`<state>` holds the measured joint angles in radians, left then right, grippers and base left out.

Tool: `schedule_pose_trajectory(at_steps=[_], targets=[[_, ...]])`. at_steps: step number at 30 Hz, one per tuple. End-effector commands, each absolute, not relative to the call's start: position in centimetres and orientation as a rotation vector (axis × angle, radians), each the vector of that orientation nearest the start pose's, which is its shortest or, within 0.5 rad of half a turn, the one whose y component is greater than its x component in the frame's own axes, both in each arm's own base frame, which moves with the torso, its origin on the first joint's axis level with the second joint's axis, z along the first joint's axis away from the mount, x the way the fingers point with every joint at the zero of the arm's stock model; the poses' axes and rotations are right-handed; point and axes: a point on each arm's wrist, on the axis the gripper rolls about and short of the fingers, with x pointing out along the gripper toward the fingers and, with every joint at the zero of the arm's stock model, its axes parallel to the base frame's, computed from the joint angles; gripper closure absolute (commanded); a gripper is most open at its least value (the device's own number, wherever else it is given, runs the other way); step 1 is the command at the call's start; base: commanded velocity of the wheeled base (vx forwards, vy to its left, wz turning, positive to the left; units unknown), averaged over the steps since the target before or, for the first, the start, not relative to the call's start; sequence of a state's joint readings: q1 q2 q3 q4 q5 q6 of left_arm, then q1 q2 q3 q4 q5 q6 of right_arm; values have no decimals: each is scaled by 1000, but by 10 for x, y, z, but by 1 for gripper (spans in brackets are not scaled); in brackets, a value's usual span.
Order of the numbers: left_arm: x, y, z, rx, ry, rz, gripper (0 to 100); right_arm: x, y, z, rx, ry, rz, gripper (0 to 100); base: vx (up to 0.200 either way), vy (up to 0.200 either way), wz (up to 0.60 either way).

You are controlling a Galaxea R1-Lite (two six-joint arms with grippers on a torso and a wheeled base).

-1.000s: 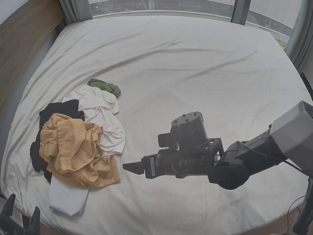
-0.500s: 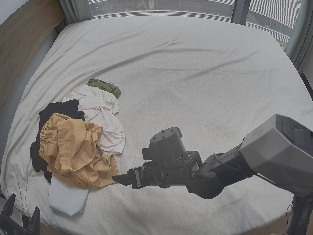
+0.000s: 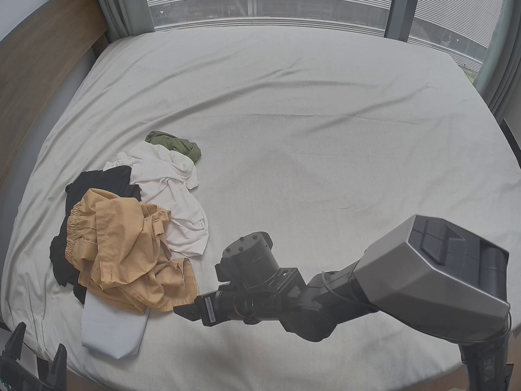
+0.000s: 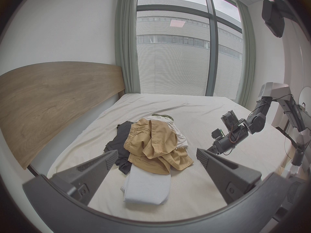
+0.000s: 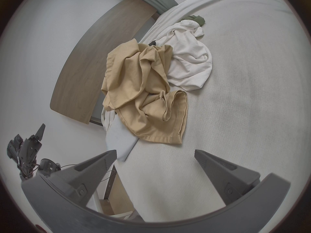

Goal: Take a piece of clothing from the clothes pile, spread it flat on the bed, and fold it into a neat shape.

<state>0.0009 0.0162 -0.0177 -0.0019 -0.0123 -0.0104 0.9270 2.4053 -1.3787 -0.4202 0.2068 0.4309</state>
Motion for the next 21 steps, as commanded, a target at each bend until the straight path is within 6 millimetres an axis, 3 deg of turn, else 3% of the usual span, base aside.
schedule_pose_trajectory(at_steps=[1,21], targets=[[-23,0,76,-11,-3,-11,0,276,383,17,139,836,943,0,0,0,0],[-23,0,76,-11,-3,-9,0,295,409,0,147,809,924,0,0,0,0]])
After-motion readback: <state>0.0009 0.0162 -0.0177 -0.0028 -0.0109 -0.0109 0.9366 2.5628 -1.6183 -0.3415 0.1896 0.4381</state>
